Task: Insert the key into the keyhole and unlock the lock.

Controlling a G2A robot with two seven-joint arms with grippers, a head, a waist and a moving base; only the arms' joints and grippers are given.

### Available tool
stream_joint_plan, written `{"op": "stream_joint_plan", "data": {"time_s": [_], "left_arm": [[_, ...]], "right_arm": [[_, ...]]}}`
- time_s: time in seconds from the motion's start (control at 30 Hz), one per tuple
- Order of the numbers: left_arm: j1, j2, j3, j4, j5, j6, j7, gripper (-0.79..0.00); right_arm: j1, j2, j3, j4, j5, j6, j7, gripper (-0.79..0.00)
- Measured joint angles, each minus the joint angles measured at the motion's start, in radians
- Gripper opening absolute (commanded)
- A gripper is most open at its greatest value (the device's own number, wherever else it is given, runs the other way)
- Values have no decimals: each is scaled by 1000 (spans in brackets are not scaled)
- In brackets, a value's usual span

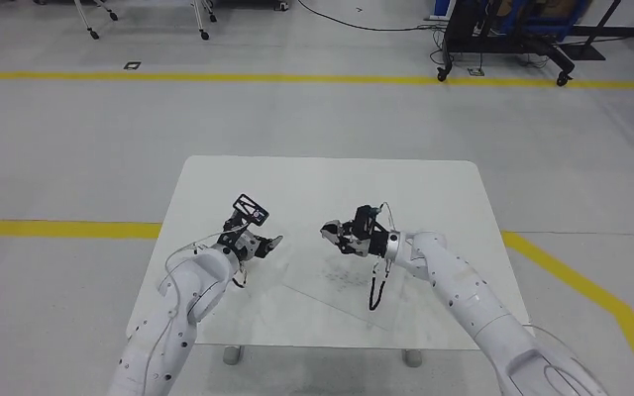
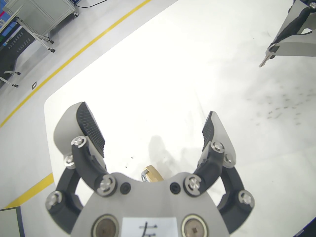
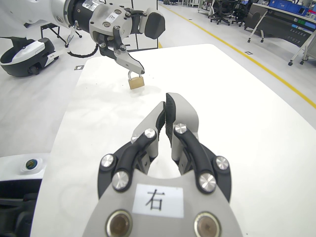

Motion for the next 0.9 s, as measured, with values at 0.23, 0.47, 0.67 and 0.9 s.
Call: {"op": "stream_joint_plan", "data": {"time_s": [0.23, 0.47, 0.67, 0.9], "left_arm": [[30, 10, -129, 99, -365, -192, 179, 0], [26, 22, -198, 191, -673, -404, 169, 0], [31, 21, -186, 192, -651, -399, 173, 0], [-19, 38, -130, 313, -1145, -659, -26, 0]], "right_arm": [[-13, -14, 7, 19, 191, -100, -38, -785], [-6, -35, -14, 80, 337, -145, -61, -785], [-6, -35, -13, 79, 333, -144, -61, -785], [-58, -39, -78, -34, 548, -144, -100, -785]]}}
